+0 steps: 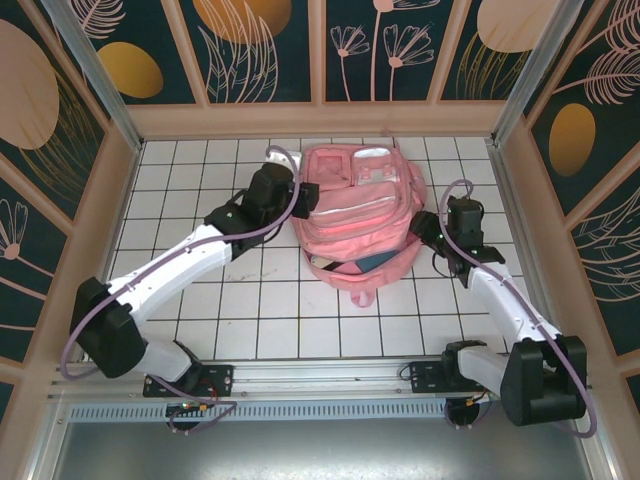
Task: Pack the student bag
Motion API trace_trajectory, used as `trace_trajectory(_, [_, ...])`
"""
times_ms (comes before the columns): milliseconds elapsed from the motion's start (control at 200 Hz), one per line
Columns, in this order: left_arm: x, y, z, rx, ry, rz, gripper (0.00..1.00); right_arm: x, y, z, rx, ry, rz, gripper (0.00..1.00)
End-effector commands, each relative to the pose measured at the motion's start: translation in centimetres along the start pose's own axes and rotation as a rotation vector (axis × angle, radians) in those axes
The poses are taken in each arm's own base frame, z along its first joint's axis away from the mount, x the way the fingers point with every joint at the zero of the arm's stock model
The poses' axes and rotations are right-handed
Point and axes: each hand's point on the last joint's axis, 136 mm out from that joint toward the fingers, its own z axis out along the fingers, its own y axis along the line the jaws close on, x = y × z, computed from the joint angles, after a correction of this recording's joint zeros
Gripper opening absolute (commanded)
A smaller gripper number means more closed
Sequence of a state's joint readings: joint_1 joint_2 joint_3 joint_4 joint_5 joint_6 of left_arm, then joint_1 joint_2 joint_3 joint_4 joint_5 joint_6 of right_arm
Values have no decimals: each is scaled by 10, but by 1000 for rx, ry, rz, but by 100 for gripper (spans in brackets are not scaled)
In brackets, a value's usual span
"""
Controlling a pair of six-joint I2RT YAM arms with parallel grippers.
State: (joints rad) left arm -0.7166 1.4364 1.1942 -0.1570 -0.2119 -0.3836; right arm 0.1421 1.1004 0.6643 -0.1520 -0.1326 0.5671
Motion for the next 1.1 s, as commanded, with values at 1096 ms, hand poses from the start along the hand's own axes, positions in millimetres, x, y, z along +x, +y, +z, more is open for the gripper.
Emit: trace_trajectory(1096, [125, 128, 54, -184, 71, -232, 51, 76, 25, 21, 76, 162, -78, 58])
